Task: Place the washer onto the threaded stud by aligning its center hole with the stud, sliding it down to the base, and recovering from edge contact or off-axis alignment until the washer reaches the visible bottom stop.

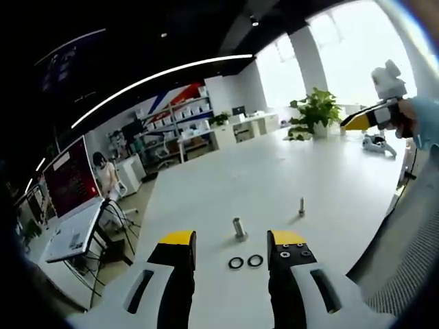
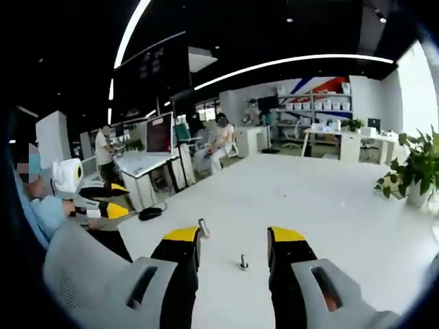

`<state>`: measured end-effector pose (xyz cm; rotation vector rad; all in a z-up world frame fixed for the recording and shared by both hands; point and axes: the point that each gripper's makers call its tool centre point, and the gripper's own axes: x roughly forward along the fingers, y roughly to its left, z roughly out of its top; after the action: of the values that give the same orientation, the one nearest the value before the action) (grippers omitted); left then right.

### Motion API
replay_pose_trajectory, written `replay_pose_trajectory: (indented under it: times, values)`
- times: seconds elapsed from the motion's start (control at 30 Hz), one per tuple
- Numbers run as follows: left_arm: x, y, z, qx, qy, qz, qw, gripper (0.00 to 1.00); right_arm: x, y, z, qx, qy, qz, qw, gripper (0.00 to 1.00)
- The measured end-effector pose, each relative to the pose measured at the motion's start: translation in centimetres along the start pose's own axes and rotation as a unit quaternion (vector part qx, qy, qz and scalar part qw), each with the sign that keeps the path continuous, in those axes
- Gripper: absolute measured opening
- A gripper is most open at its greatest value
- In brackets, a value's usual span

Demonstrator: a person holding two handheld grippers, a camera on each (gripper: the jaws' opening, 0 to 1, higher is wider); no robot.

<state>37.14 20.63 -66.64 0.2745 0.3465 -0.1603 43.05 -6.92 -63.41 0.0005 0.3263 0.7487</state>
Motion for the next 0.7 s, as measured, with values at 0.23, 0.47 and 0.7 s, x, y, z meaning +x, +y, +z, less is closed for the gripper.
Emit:
replay_pose_trajectory:
  times: [0.23, 0.47, 0.7]
  values:
    - [0.1, -1.1, -0.5, 0.008, 0.014, -0.019, 0.9997, 0.40, -3.6, -0.3, -0.7, 0.037, -0.031, -0.031, 0.9984, 0.40]
    - [-0.2, -1.9, -1.2, 0.017, 0.024, -0.027, 0.9992, 0.40, -6.6, -1.7, -1.0, 0.010, -0.038, -0.098, 0.9944, 0.38]
    - [-0.2, -2.5, -1.6, 0.029, 0.033, -0.036, 0.9984, 0.39, -7.4, -1.0, -2.0, -0.033, -0.021, -0.105, 0.9937, 0.36]
